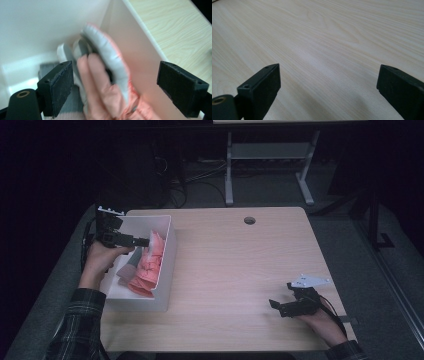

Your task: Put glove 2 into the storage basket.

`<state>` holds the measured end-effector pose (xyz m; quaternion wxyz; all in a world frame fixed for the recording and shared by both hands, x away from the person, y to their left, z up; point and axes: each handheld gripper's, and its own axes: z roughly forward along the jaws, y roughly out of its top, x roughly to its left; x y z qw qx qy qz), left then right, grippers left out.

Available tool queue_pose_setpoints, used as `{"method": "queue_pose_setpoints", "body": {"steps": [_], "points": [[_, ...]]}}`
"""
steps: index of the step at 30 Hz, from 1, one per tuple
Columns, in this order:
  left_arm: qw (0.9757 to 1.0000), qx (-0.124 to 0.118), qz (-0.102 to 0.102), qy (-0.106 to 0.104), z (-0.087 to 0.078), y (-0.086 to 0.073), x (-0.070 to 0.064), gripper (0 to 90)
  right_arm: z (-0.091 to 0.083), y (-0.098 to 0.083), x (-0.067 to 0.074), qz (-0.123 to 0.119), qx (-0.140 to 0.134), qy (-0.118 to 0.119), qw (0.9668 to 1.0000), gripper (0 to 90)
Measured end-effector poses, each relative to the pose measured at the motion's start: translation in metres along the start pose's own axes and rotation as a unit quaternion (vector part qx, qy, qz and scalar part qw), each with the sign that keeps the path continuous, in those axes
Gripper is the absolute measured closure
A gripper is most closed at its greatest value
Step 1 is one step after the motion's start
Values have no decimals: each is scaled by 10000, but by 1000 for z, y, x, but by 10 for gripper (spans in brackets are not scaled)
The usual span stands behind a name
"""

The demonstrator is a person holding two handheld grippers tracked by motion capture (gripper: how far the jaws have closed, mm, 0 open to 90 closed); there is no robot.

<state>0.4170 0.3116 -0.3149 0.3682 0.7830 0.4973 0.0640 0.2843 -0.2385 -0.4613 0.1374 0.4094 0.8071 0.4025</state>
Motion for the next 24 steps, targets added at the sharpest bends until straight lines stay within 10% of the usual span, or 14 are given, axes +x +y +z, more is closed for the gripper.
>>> {"method": "queue_pose_setpoints", "body": {"steps": [12,24], "points": [[9961,-370,731,-317,-9,20,-62,137,1,1,3,-37,34,-33,10000,50],[9888,-423,1308,-587,18,19,-123,140,1,1,4,-80,49,-14,10000,50]]}}
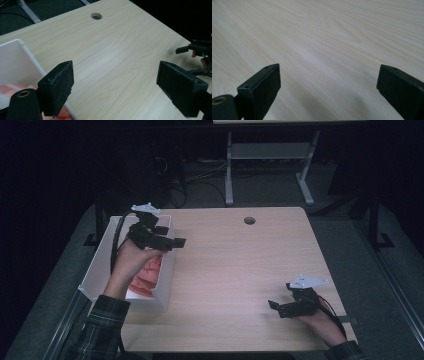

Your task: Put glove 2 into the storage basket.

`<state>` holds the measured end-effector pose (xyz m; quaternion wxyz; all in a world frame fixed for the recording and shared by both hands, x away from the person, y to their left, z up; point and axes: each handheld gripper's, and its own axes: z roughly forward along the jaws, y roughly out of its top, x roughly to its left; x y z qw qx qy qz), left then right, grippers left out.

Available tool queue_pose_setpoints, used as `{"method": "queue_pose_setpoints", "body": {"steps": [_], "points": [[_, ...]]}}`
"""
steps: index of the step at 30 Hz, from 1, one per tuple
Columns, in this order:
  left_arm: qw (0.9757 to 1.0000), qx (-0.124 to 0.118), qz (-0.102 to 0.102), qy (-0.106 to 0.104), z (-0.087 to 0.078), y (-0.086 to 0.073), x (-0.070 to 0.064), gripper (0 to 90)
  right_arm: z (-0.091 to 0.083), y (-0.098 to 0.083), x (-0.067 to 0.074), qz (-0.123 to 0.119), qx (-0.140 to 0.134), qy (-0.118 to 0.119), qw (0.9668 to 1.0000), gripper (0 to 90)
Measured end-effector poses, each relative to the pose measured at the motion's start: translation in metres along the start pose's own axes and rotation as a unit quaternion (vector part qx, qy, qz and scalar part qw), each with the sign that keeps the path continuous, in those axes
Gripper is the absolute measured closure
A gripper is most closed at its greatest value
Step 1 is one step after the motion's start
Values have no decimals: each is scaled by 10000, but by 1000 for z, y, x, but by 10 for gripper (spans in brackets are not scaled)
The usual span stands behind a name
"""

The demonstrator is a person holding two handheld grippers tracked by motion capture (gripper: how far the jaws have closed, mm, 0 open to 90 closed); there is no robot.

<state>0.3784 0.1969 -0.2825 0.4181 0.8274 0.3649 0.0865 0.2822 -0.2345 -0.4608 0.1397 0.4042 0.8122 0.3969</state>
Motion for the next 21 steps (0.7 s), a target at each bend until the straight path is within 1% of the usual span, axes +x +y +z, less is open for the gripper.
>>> {"method": "queue_pose_setpoints", "body": {"steps": [2,4,9,10,12,13,15,20,21], "points": [[10000,21,69,-59,7,0,-10,139,0,0,0,-21,5,-2,10000,50],[9997,98,173,-106,14,0,-19,139,0,0,1,-30,12,-4,10000,50],[9994,153,276,-165,30,-2,-38,139,0,0,1,-34,23,9,10000,50],[9992,172,327,-165,33,-3,-41,139,0,0,1,-41,26,15,10000,50],[9990,157,351,-217,38,-4,-49,140,1,0,1,-44,36,25,10000,50],[9987,189,416,-238,41,-5,-52,140,1,0,1,-43,38,33,10000,50],[9984,207,455,-274,47,-8,-58,139,1,0,1,-58,49,44,10000,50],[9979,215,459,-403,64,-19,-70,139,2,0,2,-67,53,53,9999,50],[9975,243,525,-416,67,-21,-72,139,2,0,2,-66,51,54,10000,50]]}}
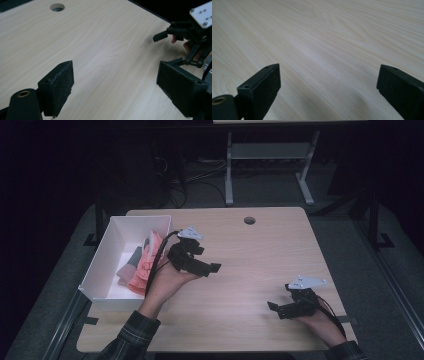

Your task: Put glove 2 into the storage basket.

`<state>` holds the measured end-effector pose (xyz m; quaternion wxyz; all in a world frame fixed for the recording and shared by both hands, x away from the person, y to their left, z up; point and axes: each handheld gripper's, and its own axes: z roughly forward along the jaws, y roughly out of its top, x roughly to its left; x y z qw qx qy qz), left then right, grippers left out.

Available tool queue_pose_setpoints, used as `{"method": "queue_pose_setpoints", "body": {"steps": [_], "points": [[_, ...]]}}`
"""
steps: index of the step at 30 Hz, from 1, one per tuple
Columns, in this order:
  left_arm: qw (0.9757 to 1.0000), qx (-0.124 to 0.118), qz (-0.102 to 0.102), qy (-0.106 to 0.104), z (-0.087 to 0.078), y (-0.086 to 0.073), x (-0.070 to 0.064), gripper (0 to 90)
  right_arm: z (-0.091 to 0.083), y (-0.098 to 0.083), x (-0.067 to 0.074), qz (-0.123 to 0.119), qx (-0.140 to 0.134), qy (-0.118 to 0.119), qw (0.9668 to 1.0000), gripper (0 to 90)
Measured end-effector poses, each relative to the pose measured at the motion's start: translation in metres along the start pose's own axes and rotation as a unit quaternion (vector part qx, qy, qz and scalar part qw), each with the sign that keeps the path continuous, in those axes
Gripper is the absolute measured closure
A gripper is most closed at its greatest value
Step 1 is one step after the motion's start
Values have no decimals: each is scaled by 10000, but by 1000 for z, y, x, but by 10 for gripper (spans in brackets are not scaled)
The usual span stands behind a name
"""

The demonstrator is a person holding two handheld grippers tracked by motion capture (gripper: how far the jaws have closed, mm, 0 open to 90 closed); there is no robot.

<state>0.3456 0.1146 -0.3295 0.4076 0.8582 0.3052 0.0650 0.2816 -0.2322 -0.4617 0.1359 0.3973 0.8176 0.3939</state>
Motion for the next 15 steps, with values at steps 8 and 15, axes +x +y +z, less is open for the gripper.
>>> {"method": "queue_pose_setpoints", "body": {"steps": [8,15], "points": [[9999,25,104,-110,24,-20,-13,139,0,0,0,-22,12,12,10000,50],[9995,181,208,-161,45,-41,-16,139,1,0,1,-39,35,10,10000,50]]}}
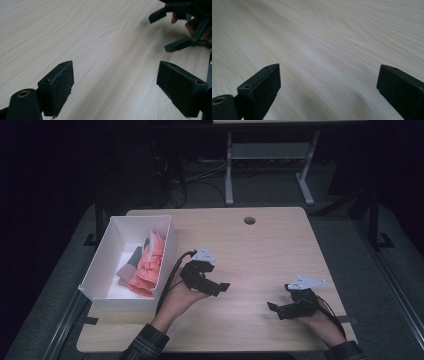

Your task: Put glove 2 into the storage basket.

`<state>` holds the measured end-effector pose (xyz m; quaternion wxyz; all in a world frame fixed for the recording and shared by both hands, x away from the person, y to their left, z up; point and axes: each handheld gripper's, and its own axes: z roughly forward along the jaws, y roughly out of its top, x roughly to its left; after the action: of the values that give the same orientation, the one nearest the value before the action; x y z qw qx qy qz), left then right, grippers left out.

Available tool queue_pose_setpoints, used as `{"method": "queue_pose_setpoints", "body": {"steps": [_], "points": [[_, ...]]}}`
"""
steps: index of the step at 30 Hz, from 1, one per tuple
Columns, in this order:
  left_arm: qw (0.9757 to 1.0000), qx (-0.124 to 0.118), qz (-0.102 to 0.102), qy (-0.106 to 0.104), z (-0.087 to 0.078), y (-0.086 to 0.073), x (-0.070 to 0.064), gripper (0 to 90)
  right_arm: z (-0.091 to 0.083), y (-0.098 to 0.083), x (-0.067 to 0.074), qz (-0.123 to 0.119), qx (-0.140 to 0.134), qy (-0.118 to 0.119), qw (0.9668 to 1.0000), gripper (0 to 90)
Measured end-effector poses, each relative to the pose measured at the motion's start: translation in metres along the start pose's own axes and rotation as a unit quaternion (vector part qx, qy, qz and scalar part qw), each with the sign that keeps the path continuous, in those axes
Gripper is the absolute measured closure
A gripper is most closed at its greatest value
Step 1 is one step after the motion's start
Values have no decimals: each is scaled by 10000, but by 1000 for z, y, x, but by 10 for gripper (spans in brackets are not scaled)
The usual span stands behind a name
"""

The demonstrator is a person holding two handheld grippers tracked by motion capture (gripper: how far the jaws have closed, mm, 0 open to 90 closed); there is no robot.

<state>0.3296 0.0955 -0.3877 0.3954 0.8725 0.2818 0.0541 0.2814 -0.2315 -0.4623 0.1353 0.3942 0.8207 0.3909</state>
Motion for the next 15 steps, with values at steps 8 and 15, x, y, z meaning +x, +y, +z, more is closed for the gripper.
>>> {"method": "queue_pose_setpoints", "body": {"steps": [8,15], "points": [[9999,113,44,-53,17,-24,-1,138,0,0,0,-10,6,-10,10000,50],[9998,134,38,-137,25,-37,-2,138,1,0,0,-30,28,-20,10000,50]]}}
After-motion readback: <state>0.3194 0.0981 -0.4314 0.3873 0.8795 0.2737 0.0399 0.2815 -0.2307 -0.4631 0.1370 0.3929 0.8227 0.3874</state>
